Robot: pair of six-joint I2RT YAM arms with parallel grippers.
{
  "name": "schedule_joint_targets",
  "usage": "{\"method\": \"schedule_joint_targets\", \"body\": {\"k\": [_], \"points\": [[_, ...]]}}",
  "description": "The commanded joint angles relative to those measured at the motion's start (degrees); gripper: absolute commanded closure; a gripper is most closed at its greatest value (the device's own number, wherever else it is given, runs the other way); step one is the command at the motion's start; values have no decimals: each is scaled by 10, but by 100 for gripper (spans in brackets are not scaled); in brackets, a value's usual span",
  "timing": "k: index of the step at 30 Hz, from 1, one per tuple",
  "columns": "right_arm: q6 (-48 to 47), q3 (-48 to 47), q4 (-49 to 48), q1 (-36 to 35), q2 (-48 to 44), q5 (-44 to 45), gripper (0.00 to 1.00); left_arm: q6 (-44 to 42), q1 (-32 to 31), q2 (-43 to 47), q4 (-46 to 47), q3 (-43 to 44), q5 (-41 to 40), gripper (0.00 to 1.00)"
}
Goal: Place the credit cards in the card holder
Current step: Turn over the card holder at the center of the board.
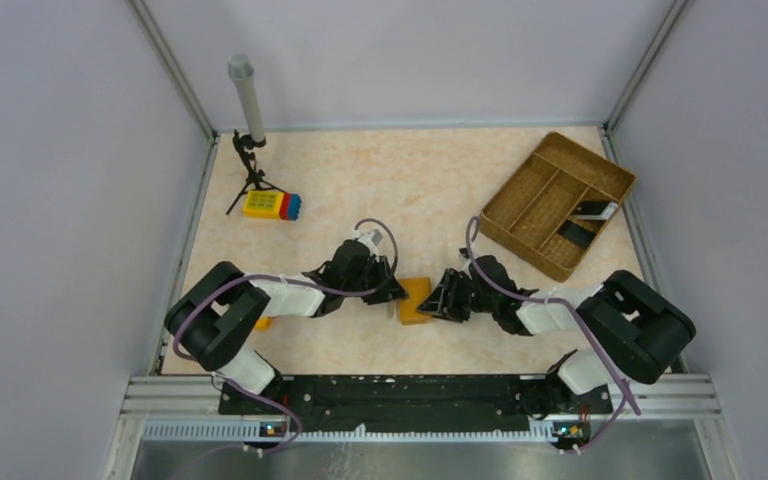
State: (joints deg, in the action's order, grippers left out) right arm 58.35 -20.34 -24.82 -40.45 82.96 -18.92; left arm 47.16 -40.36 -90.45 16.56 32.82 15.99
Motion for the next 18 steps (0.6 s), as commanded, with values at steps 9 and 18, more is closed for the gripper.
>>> {"method": "schedule_joint_targets", "body": {"k": [9,18], "points": [[3,0,-157,-8,-2,28,100,4,-2,24,-48,-75,-27,87],[-230,-222,301,-9,-84,146,100,-44,15,191,-319,88,-184,24]]}}
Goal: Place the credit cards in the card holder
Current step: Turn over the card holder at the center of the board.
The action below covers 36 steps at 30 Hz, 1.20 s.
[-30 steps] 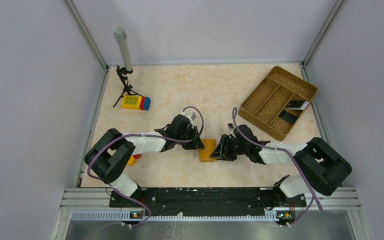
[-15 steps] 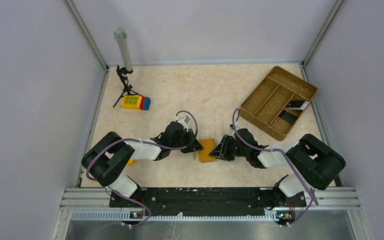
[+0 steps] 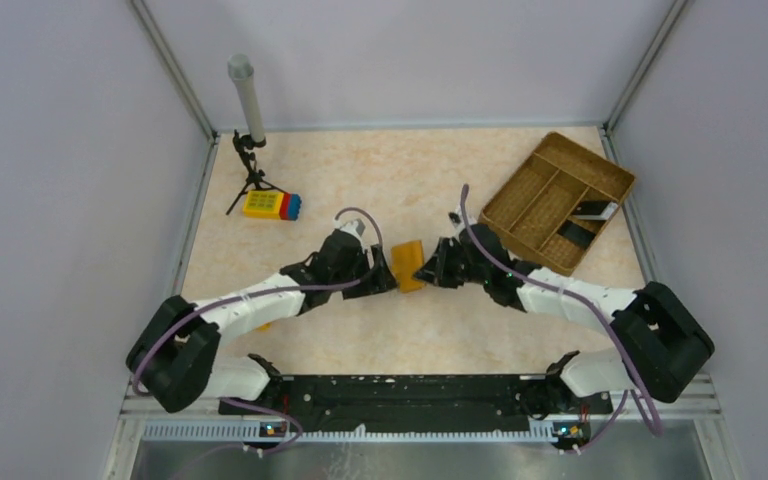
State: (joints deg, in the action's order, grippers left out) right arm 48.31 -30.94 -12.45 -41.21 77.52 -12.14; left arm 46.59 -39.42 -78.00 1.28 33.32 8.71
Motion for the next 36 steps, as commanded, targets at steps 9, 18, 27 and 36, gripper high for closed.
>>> {"method": "schedule_joint_targets", "body": {"k": [9,18,27,36], "points": [[-201,-241,355,-91,16,291,100,27,8,70,-122,173,-90,14],[-178,-276,366,-182,47,402,100,111,16,31,26,123,-15,11],[-173,-319,382,-245,90,481,100,145,16,0,75,100,18,10],[-155,-330,367,-293,107,532,100,179,18,-10,101,69,-6,23]]}}
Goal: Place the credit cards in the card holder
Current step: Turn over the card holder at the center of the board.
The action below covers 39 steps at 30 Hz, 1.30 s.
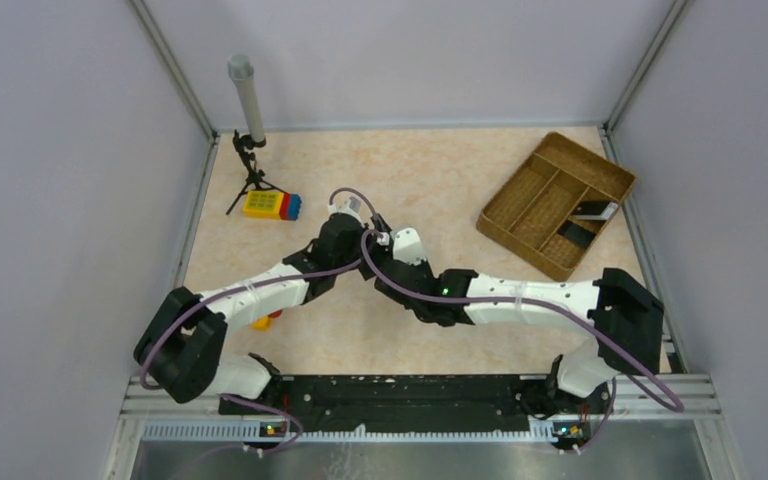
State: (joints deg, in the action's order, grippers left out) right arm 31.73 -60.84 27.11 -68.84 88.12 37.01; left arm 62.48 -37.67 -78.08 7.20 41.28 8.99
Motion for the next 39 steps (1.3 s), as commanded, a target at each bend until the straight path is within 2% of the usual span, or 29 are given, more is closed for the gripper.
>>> {"method": "schedule_joint_targets", "body": {"k": [1,8,13,17,19,25,26,28,31,35,36,39], "points": [[11,-33,-29,-20,4,44,100,21,0,-10,42,-12,-11,28],[-14,-43,-41,-53,22,86,100,26,1,-33,50,-19,-4,39],[-47,-41,-51,-84,28,138,100,32,1,-46,64,-25,7,64],[-36,-56,-19,-89,45,146,100,35,0,-45,71,-34,16,93],[-27,-61,5,-92,49,152,87,38,0,-40,79,-44,18,100],[-12,-46,46,-92,5,130,37,10,0,-22,81,-69,18,100],[-13,-42,51,-92,-9,124,33,1,2,-21,82,-72,25,100],[-21,-29,54,-91,-37,109,27,-24,9,-23,100,-82,57,100],[-24,5,47,-74,-84,70,24,-57,26,-28,154,-106,127,100],[-25,77,-3,24,-147,-76,24,-117,48,-38,157,-122,193,100],[-24,89,-12,50,-157,-114,25,-128,56,-43,149,-124,206,98],[-13,114,-31,113,-170,-210,26,-160,78,-45,123,-134,211,79]]}}
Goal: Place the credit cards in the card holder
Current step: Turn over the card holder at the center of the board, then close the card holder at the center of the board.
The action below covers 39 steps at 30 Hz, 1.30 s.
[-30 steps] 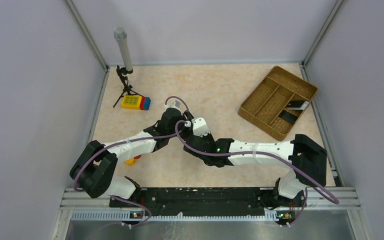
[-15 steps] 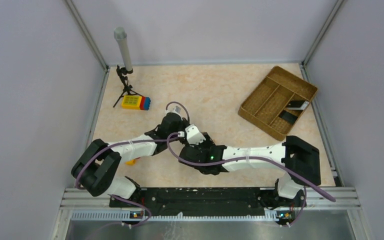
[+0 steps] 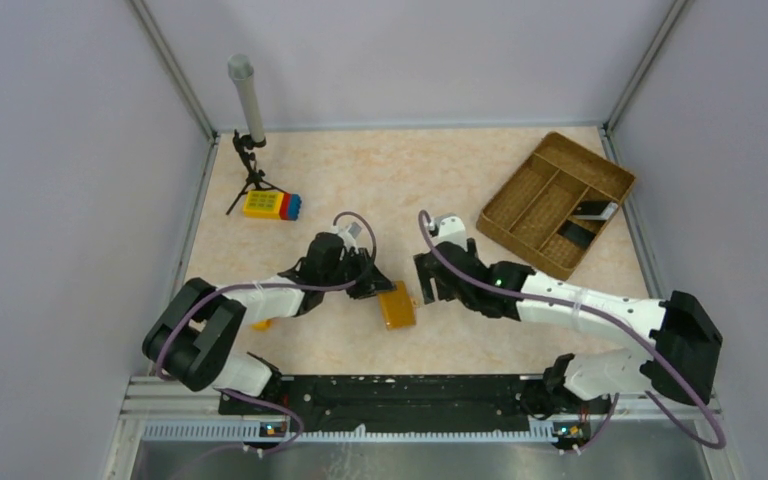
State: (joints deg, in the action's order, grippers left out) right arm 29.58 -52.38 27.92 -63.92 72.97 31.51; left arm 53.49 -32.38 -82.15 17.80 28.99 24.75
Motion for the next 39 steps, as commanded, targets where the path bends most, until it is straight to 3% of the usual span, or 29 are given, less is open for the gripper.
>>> {"method": "schedule_joint_targets", "body": {"k": [1,5,8,14,19,23,32,39], "points": [[10,34,-45,78,-19,-176,26,-88,30,-1,-1,-13,44,72],[19,41,-56,96,1,-208,26,-160,34,21,-119,17,-35,47],[24,37,-71,104,27,-245,33,-189,34,50,-197,34,-111,30],[31,23,-111,110,74,-298,38,-184,34,119,-315,44,-233,18],[22,-12,-117,109,121,-310,41,-124,34,160,-310,21,-170,18],[18,-30,-116,109,151,-307,50,-68,26,158,-261,-10,-108,18],[15,-42,-120,109,173,-309,69,-62,-7,99,-265,6,-127,24],[16,-43,-127,109,188,-308,83,-65,-15,79,-268,8,-154,34]]}}
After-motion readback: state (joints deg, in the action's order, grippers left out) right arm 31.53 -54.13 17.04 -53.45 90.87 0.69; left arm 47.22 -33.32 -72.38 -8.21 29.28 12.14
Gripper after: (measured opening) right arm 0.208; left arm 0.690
